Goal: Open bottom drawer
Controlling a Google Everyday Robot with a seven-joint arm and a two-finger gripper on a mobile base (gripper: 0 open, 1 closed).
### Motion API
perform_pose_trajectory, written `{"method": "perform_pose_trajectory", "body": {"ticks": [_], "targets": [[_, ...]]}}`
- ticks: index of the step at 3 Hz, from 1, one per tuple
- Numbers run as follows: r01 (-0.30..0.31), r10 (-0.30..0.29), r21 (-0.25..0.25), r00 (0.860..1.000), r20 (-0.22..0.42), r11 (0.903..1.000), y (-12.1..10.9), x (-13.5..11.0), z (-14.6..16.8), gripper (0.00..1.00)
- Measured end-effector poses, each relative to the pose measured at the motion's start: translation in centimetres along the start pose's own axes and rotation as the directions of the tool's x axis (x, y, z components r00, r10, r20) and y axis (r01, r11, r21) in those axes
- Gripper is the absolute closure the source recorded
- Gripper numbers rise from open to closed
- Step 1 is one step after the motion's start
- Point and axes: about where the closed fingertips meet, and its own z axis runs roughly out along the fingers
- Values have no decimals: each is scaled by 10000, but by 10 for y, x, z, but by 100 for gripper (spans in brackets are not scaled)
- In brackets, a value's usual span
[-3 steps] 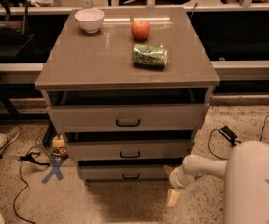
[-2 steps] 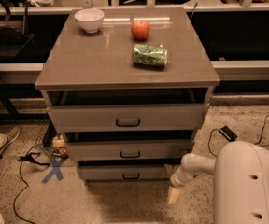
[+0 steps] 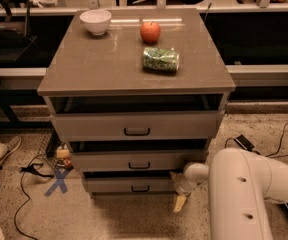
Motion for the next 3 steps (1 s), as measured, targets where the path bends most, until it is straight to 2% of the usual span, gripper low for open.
{"method": "perform_pose_trajectory", "body": {"ticks": [1,2,3], "targets": [[-46,48,56,9996,-276,10000,-11,2,16,0],[-515,523,205,9978,-413,9985,-8,15,24,18],[-1365,1407,677,9881,-625,9883,17,36,12,49]]}}
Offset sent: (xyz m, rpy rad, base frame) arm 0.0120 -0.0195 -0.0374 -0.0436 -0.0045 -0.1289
